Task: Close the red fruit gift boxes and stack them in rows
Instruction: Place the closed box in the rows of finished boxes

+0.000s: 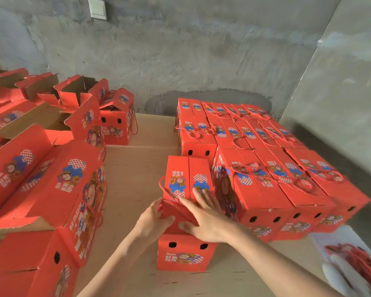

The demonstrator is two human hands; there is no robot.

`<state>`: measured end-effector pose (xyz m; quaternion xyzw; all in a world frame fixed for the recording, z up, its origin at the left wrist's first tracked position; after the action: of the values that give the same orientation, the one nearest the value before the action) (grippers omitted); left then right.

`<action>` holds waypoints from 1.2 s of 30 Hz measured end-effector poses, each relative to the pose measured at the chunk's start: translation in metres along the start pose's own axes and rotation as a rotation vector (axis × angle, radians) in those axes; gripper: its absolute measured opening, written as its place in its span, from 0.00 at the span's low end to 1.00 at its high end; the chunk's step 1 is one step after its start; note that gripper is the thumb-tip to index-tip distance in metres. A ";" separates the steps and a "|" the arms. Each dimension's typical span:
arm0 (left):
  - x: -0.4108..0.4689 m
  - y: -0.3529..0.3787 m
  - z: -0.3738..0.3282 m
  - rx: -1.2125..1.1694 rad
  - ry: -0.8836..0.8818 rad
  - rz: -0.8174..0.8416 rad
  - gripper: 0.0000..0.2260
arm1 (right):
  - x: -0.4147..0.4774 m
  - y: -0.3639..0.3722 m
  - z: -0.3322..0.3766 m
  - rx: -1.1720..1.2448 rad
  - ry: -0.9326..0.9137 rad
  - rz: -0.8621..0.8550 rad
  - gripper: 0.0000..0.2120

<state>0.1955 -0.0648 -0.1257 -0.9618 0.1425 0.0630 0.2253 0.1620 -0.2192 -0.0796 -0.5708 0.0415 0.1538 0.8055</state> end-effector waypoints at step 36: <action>0.063 0.052 -0.061 0.261 0.057 -0.099 0.16 | 0.057 -0.010 -0.068 -0.072 -0.013 -0.453 0.22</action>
<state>0.2431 -0.1529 -0.1044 -0.9315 0.1084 0.0053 0.3470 0.2266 -0.2744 -0.1077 -0.5930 -0.0982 -0.0260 0.7987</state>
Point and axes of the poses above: each hand's wrist, its own x-axis towards the middle knuckle, its own y-axis out of the palm, z = x × y, the point moved 4 cm from there along x, towards the middle knuckle, and after that the axes turned 7 degrees about x, right-handed, at the moved point
